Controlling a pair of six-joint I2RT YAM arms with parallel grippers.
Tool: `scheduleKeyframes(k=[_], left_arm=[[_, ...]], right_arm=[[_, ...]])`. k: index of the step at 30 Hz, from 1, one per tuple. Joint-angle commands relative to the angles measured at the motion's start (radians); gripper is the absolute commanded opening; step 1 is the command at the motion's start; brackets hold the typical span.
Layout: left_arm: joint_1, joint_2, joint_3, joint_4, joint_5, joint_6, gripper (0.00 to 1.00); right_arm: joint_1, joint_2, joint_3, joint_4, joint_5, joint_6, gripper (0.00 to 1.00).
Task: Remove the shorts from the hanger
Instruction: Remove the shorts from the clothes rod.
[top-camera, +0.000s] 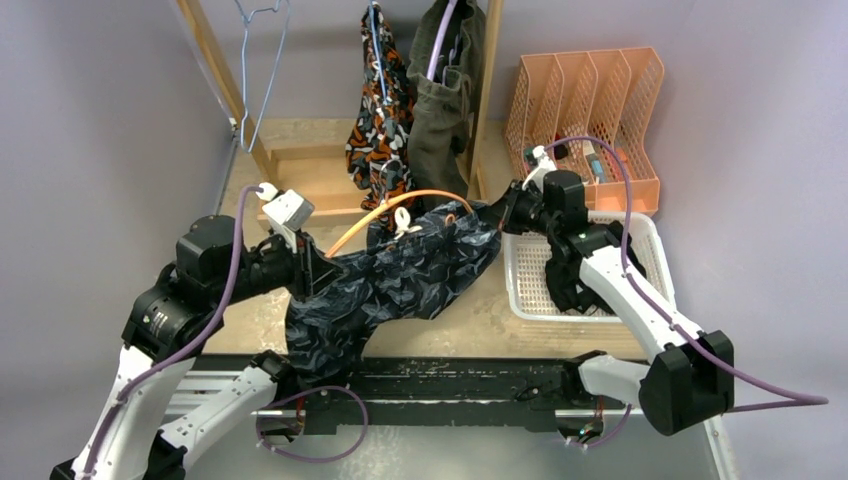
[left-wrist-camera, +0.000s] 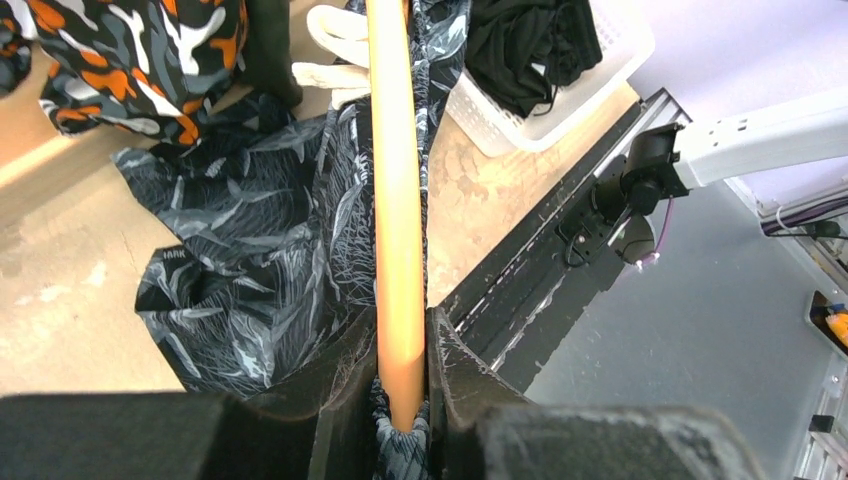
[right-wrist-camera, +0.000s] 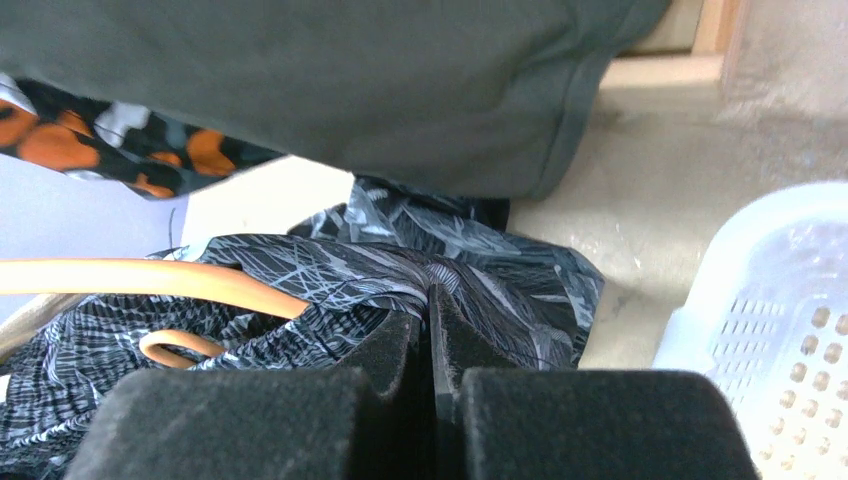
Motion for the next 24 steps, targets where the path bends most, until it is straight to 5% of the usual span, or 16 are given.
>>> scheduleKeyframes(k=[1,9,11,17,24], left_arm=[[0.007,-0.058,0.125,0.147,-0.059,0.046,0.0],[0.007,-0.105,0.131,0.167,-0.05,0.037,0.0],[0.007,-0.105,0.128,0.178,-0.051,0.039,0.0],[0.007,-0.099,0.095,0.225,-0.038,0.034,0.0],[0.007,-0.078,0.078,0.249,0.028,0.036,0.0]], right_arm=[[-0.096,0.035,0.037,-0.089,0.224,-0.037,0.0],[-0.141,0.068,0.016,-0.054,0.086,-0.053,0.0],[-0.141,0.1,0.025,-0.07,0.011,-0.107,0.05],[-0.126,-0.003,-0.102,0.072,-0.221,-0.115,0.41],[-0.127,-0.071,-0.004,-0.076,-0.11,-0.173,0.47]])
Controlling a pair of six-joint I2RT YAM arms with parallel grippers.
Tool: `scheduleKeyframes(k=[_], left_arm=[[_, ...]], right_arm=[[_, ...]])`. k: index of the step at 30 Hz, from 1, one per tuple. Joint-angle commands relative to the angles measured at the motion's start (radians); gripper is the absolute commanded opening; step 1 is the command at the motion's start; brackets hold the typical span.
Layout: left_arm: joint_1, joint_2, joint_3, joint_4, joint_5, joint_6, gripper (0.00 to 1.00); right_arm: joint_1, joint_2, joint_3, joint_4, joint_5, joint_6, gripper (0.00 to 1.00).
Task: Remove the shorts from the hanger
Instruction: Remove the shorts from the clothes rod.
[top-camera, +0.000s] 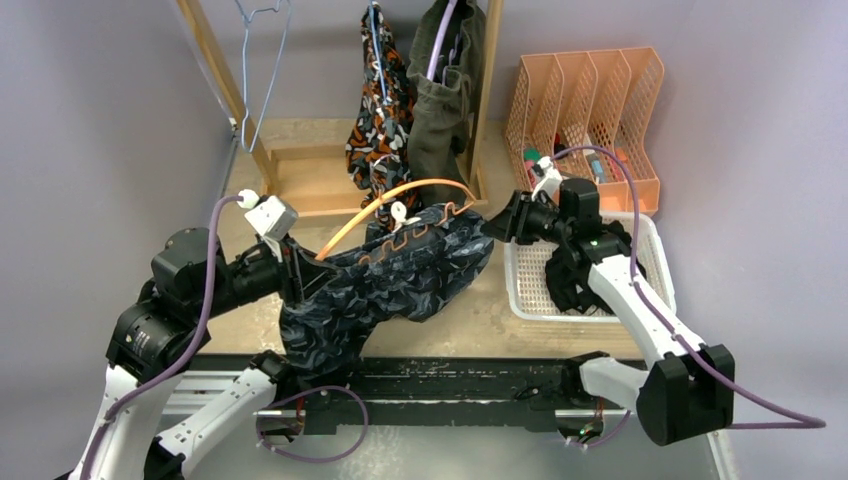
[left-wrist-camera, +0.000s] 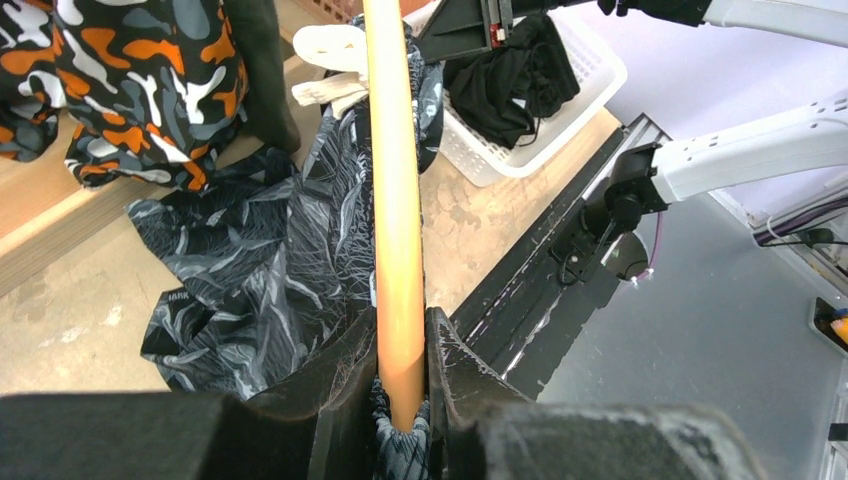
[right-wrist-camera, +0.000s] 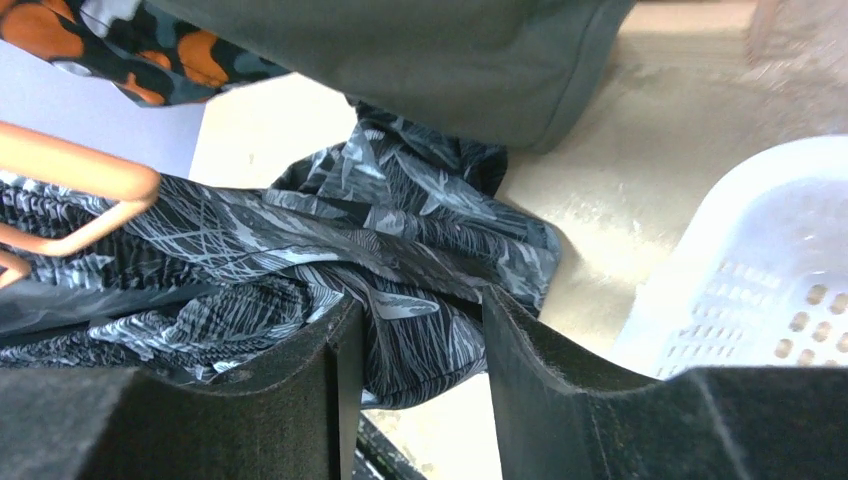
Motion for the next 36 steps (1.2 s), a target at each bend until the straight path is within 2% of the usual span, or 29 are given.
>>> scheduleKeyframes(k=[1,4,9,14,19,23,25,28,33,36], left_arm=[[0.006,-0.021,0.049,0.221,0.032,0.018,0.0],[0.006,-0.008,0.052,0.21,0.06,0.017,0.0],[0.006,-0.002,0.048,0.2,0.026,0.012,0.0],[0.007,0.005,0.03,0.22,0.029,0.006,0.0],[0.006,0.01,0.015,0.252,0.046,-0.005,0.0],[0.006,0.01,-0.009,0.283,0.059,-0.026,0.0],[0.006,0.016,-0.029,0.308,0.072,-0.046,0.0],[0.006,0.04,-0.063,0.344,0.084,-0.077,0.0],[0.006,0.073,-0.141,0.484,0.148,-0.144,0.0],[0.006,0.093,-0.164,0.542,0.215,-0.17,0.0]], right_arm=[[-0.026,-0.029,0.079,-0.081,0.123,-0.089,0.47],[-0.026,-0.042,0.129,-0.095,0.084,-0.116,0.48],[-0.026,-0.107,0.183,-0.077,0.068,-0.141,0.48],[-0.026,-0.193,0.138,-0.001,0.021,-0.144,0.49],[-0.026,-0.196,0.138,-0.008,0.004,-0.144,0.52],[-0.024,-0.192,0.141,0.076,-0.211,-0.116,0.54],[-0.005,-0.207,0.137,0.138,-0.259,-0.078,0.55],[0.08,-0.233,0.145,0.199,-0.207,-0.051,0.56],[0.267,-0.177,0.235,0.177,-0.056,-0.045,0.57],[0.34,-0.178,0.217,0.285,0.016,0.033,0.57]])
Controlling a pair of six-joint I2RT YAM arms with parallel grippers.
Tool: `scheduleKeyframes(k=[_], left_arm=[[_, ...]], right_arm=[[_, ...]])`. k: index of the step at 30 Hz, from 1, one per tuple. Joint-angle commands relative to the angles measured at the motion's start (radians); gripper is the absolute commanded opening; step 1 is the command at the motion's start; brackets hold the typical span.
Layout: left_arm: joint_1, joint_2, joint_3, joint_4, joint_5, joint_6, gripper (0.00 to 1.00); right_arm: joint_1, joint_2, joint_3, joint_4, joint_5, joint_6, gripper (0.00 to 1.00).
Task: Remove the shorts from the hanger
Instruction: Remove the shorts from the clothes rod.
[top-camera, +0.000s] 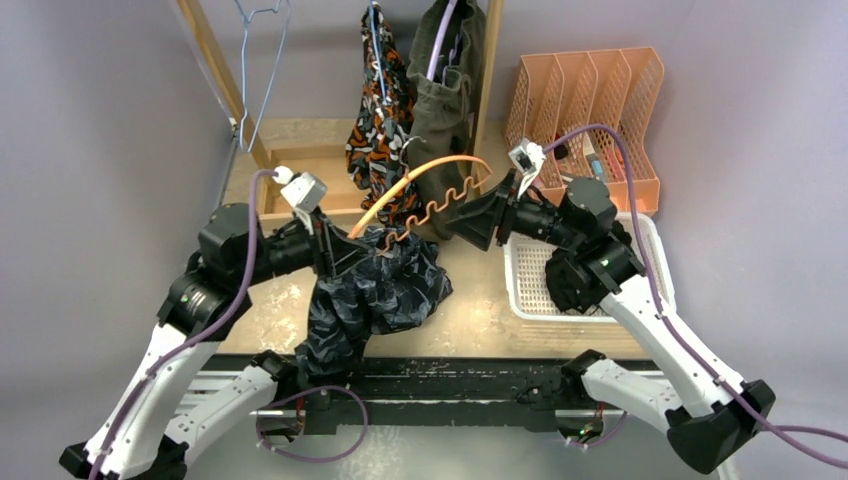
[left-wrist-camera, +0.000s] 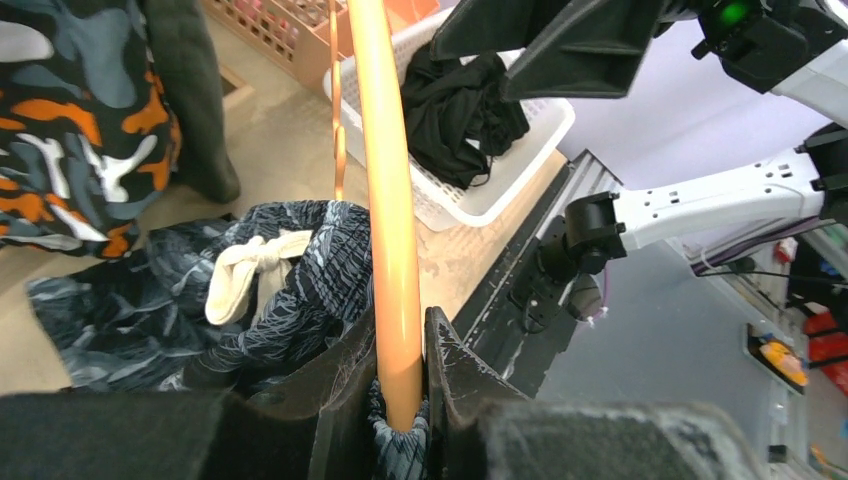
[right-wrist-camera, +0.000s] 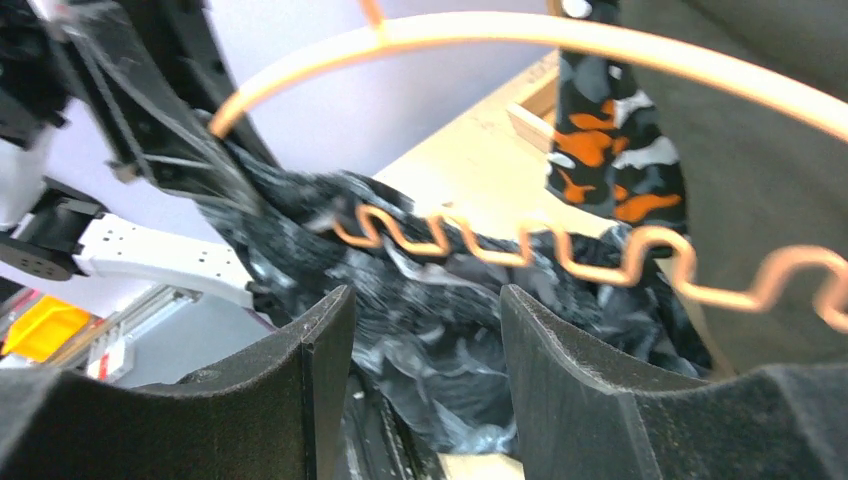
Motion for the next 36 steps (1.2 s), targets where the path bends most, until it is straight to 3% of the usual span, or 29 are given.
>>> scheduleKeyframes(k=[1,8,17,23,28,36], left_arm=[[0.004,0.018,-0.025,0.249,0.125,-0.07,0.0],[0.004,0.059,-0.105,0.461,0.142,-0.165,0.0],[0.002,0.164,-0.144,0.628,0.185,-0.206,0.0],[-0.026,0.237,-0.118,0.657,0.198,-0.199,0.0],[-0.058,0.274,-0.083,0.661,0.241,-0.202,0.0],[-0.128,0.347,-0.021,0.673,0.251,-0.181,0.0]], right_arm=[[0.089,-0.003,0.011,0.207,0.135,0.131,0.57],[0.19,-0.001,-0.122,0.461,0.344,0.401,0.59],[0.217,0.087,-0.186,0.773,0.392,0.6,0.6],[0.221,0.107,-0.147,0.749,0.422,0.553,0.6],[0.22,0.061,-0.133,0.588,0.56,0.564,0.6],[0.221,0.017,-0.191,0.597,0.688,0.669,0.39]])
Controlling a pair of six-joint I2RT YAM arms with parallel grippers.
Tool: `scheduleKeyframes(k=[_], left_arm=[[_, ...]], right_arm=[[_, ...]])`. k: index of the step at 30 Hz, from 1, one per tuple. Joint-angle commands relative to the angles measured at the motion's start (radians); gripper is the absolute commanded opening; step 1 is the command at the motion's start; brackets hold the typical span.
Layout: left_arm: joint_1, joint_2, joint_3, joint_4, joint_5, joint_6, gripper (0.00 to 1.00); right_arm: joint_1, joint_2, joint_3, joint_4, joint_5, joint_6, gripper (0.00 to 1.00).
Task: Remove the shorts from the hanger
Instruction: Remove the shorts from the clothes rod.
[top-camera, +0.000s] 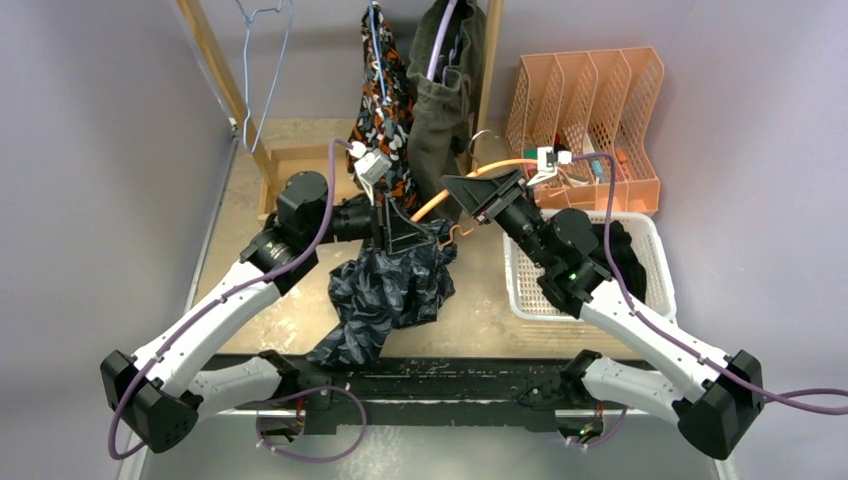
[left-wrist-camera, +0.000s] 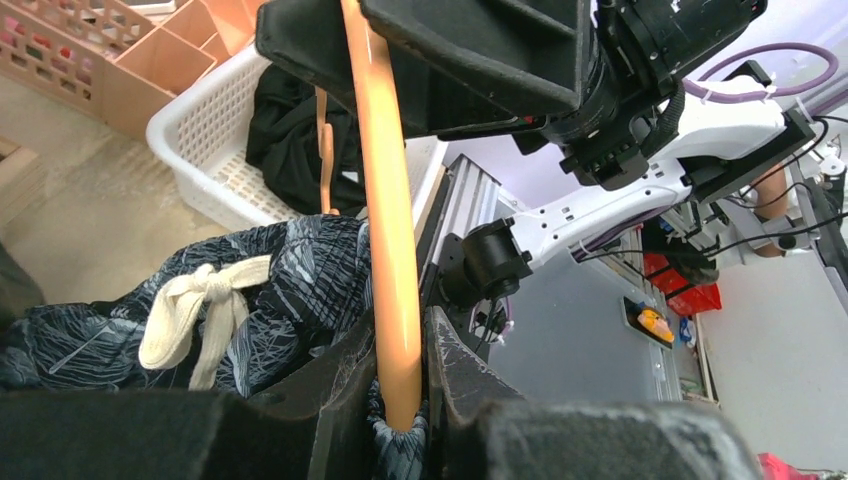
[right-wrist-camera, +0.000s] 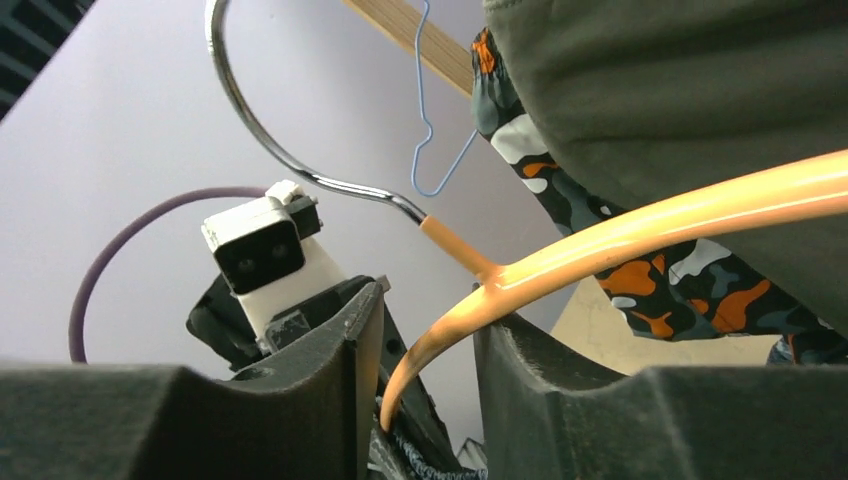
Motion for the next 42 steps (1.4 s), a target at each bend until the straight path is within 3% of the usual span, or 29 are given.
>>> scheduleKeyframes(k=[1,5,9,12,17,22,25,28,35,37,42], left_arm=[[-0.038,0.029,0.102,0.094,0.019,0.043,0.0],[-0.057,0.071,0.169,-0.088,-0.09,0.179,0.0],[-0.058,0.082,0.202,-0.16,-0.168,0.261,0.0],[-0.058,0.11,0.234,-0.177,-0.195,0.276,0.0],[-0.057,0.134,0.251,-0.198,-0.3,0.293,0.15],[-0.057,0.128,0.254,-0.318,-0.445,0.344,0.21],[-0.057,0.103,0.208,-0.338,-0.527,0.335,0.22],[-0.058,0.071,0.12,-0.318,-0.593,0.296,0.29],[-0.056,0.01,-0.037,-0.237,-0.551,0.215,0.35],[-0.058,0.007,-0.067,-0.21,-0.528,0.201,0.34],[-0.058,0.019,-0.099,-0.249,-0.569,0.187,0.08]], right_arm=[[0.005,-0.029,-0.002,0.036,0.086,0.064,0.35],[0.004,-0.058,-0.009,0.004,0.13,0.065,0.15],[0.002,-0.101,-0.038,-0.027,0.197,0.038,0.0],[0.001,-0.097,0.024,-0.119,0.192,-0.035,0.0],[-0.001,-0.085,0.084,-0.196,0.217,-0.116,0.0],[-0.001,-0.01,0.269,-0.503,0.361,-0.244,0.0],[-0.006,-0.012,0.278,-0.523,0.415,-0.286,0.0],[-0.017,-0.008,0.289,-0.546,0.427,-0.313,0.0],[-0.034,0.011,0.258,-0.558,0.358,-0.308,0.0],[-0.036,0.014,0.233,-0.557,0.353,-0.298,0.0],[-0.044,0.001,0.227,-0.571,0.326,-0.324,0.0]])
